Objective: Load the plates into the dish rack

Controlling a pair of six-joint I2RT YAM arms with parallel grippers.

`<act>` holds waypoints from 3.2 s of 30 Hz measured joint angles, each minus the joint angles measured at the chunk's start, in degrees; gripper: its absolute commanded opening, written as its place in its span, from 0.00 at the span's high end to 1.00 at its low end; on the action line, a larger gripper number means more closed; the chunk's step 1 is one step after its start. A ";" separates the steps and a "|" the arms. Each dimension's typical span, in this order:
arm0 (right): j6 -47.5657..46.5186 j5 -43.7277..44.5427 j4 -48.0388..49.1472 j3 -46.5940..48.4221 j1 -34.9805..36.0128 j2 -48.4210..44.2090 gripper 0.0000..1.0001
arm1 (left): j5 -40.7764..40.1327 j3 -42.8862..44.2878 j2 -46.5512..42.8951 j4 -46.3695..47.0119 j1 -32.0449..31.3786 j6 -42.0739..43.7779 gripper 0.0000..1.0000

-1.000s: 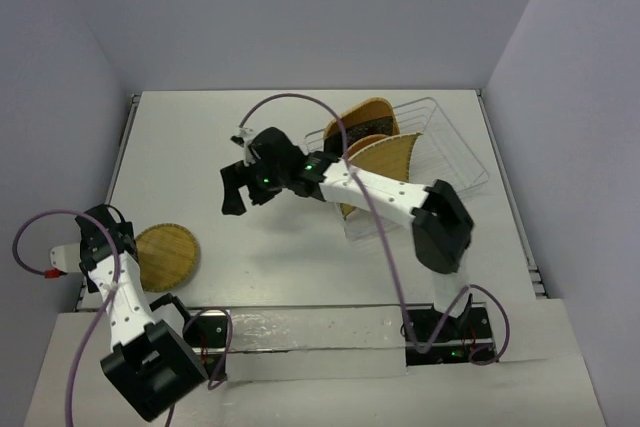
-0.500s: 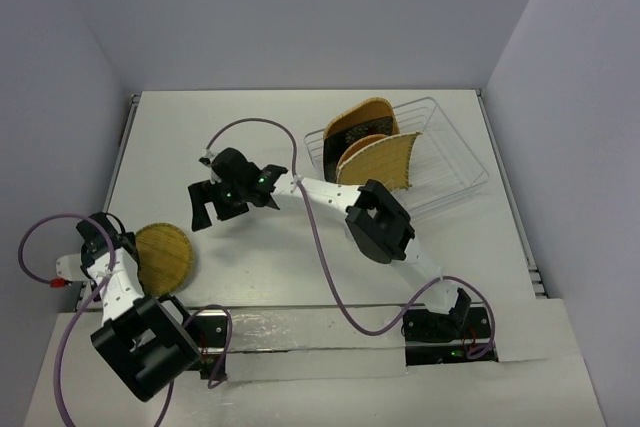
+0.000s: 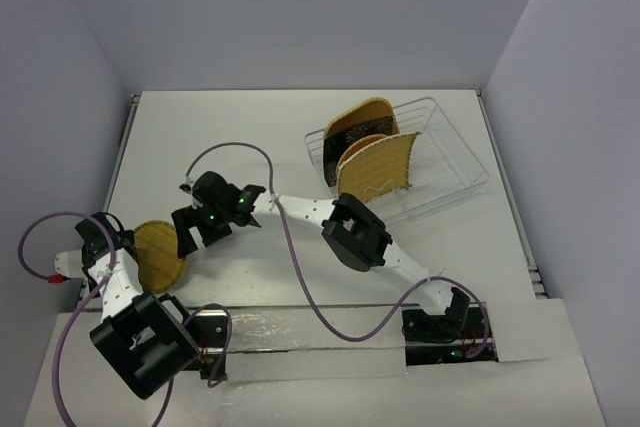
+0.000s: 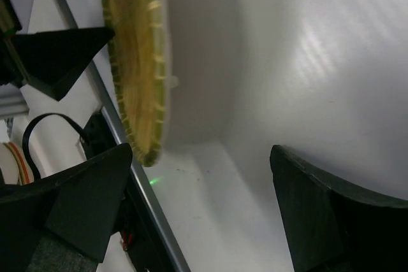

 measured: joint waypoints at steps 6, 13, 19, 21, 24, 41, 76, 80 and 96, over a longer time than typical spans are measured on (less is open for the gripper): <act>-0.67 -3.13 0.08 5.19 1.64 1.29 0.20 | -0.11 -0.45 -0.41 0.90 0.00 0.53 0.01; -0.93 -6.99 1.05 11.99 0.20 5.44 0.34 | -0.04 -0.78 -0.73 1.86 0.00 1.78 0.01; 0.84 -10.00 1.27 12.73 -0.87 7.87 0.47 | -0.24 -1.68 -2.50 2.29 -1.08 2.62 0.01; 1.23 -10.88 1.39 12.73 -1.10 8.35 0.47 | -0.35 -1.86 -2.91 2.38 -1.56 2.89 0.01; 2.17 -12.48 2.09 12.73 -1.15 8.76 0.69 | -0.72 -1.92 -2.92 2.41 -2.33 3.24 0.01; 3.02 -9.34 5.35 5.11 -2.41 5.42 1.00 | 4.35 -3.55 -11.62 3.48 -4.40 5.58 0.01; -83.20 -3.13 -35.81 -18.33 -54.04 -74.04 1.00 | 33.83 32.23 -4.76 3.98 -5.11 21.15 0.01; -96.57 0.96 -47.54 -16.62 -56.86 -75.42 1.00 | 33.44 32.18 -0.46 6.94 -5.25 21.10 0.01; -114.65 11.56 -59.84 -17.81 -54.60 -69.06 1.00 | 20.34 41.38 18.37 15.78 -24.83 22.98 0.01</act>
